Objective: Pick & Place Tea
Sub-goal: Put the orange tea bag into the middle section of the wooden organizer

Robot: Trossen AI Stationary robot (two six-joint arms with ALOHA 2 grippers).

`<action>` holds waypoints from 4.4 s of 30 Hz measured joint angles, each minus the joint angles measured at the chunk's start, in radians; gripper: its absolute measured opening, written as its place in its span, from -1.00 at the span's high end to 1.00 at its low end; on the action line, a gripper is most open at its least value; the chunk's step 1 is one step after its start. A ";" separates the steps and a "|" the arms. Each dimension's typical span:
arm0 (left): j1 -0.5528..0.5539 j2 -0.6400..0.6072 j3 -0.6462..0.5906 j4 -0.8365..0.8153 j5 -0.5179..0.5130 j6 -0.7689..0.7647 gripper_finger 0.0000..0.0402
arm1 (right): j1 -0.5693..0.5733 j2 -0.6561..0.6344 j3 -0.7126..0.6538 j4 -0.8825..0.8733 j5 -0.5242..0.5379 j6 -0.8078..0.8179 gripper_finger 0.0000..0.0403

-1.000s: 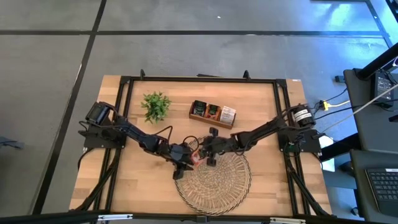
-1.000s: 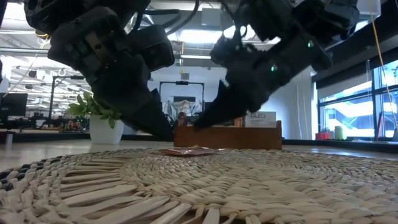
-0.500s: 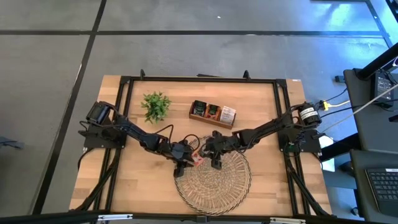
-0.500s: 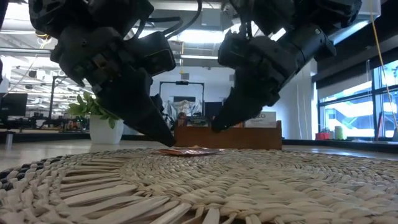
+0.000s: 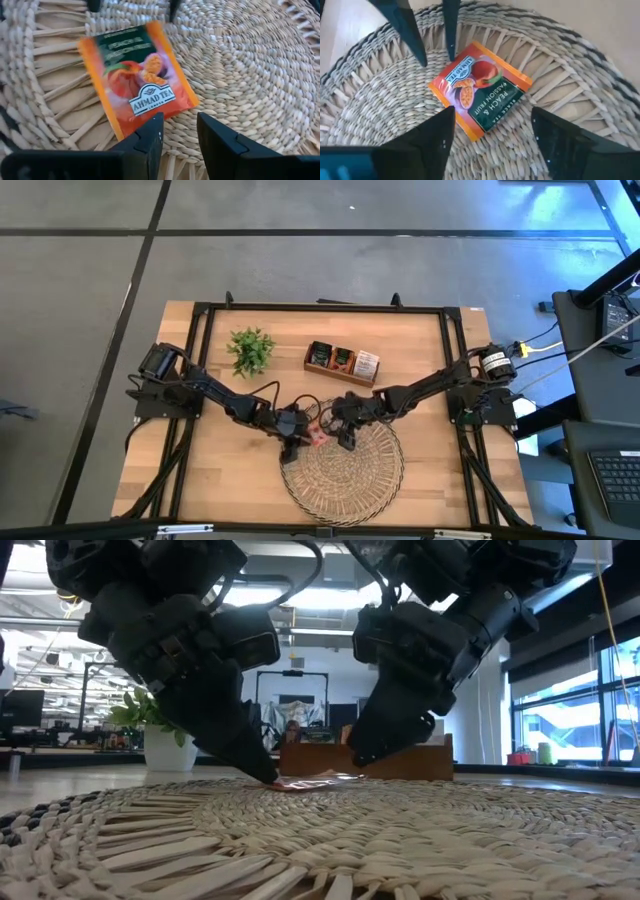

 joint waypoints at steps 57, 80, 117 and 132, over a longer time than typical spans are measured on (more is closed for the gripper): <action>0.000 -0.058 -0.002 0.143 0.082 0.099 0.43 | -0.143 -0.244 0.000 -0.202 -0.131 -0.110 0.97; 0.001 -0.063 -0.001 0.110 0.066 0.210 0.43 | -0.427 -0.062 0.486 -0.958 0.035 -0.478 0.97; 0.001 -0.064 0.000 0.077 0.051 0.211 0.43 | -0.428 0.088 0.487 -0.892 0.034 -0.629 0.69; 0.001 -0.064 0.000 0.064 -0.006 0.211 0.43 | -0.428 0.088 0.532 -0.925 0.034 -0.597 0.71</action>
